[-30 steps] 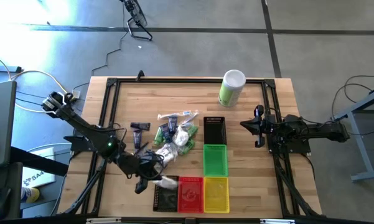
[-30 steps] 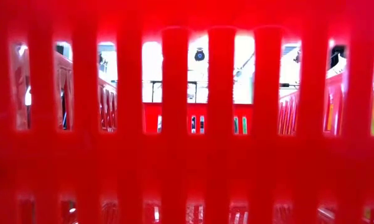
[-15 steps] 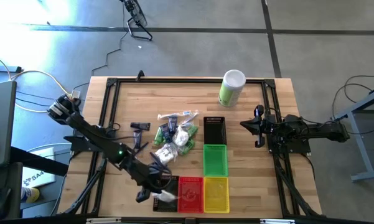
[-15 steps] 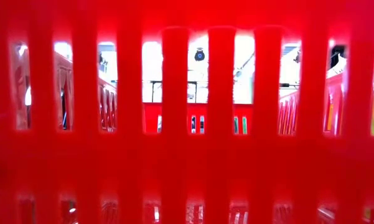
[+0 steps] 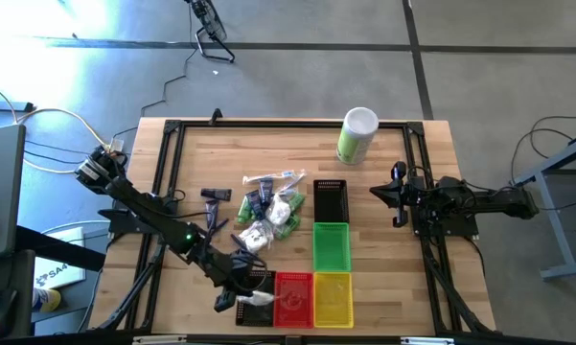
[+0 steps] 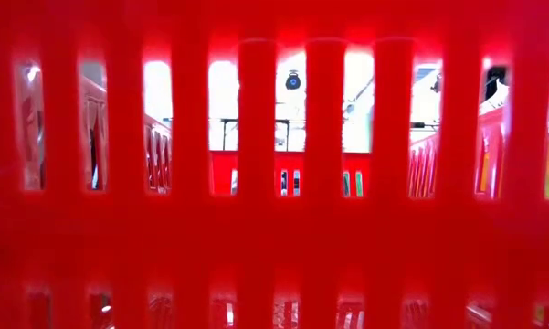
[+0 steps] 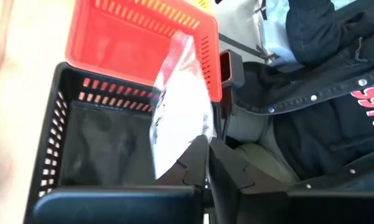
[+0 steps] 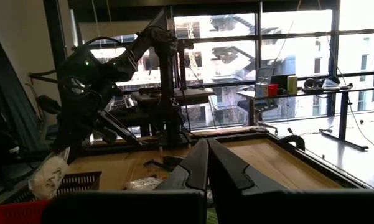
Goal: Pick & Place Travel size toiletries
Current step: Put the white cotton pack into the bottom black bin, then put the blue shave cream into the red bin
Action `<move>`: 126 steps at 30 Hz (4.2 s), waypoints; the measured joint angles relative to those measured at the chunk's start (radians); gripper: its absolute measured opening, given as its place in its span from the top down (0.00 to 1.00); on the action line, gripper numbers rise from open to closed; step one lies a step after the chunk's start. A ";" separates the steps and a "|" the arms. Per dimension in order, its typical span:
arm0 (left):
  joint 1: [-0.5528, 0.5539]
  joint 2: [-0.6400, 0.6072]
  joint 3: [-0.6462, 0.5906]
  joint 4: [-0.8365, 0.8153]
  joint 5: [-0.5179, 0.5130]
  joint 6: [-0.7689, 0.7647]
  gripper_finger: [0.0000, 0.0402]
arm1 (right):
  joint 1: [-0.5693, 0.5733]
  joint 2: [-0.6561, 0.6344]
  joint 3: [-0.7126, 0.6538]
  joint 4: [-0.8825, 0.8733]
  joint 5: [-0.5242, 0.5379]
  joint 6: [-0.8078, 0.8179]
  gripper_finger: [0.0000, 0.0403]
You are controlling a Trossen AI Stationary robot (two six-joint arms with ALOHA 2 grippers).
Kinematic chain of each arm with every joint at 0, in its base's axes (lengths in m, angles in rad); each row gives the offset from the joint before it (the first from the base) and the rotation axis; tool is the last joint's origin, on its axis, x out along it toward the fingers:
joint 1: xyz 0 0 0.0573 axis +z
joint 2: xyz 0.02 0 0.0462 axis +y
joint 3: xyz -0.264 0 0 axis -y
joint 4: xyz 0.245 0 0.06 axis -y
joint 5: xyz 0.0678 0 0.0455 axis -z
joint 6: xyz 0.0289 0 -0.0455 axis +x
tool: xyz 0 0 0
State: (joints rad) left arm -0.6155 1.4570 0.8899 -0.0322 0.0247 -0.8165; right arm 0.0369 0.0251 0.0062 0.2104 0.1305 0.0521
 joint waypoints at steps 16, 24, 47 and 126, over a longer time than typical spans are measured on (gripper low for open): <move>0.000 0.000 0.000 -0.014 0.062 0.000 0.68 | 0.000 0.000 0.000 0.000 -0.003 0.000 1.00; 0.000 -0.005 0.006 0.060 0.172 -0.005 0.68 | 0.000 0.000 0.000 0.000 -0.003 0.000 1.00; 0.000 0.129 0.011 0.076 0.266 -0.257 0.84 | 0.000 0.000 0.000 0.003 -0.003 0.005 1.00; 0.201 0.243 0.375 -0.454 -0.666 0.349 1.00 | 0.000 0.000 0.000 0.008 -0.007 0.006 1.00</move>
State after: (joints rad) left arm -0.4145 1.7004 1.2648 -0.4867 -0.6408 -0.4672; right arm 0.0372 0.0250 0.0063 0.2180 0.1236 0.0586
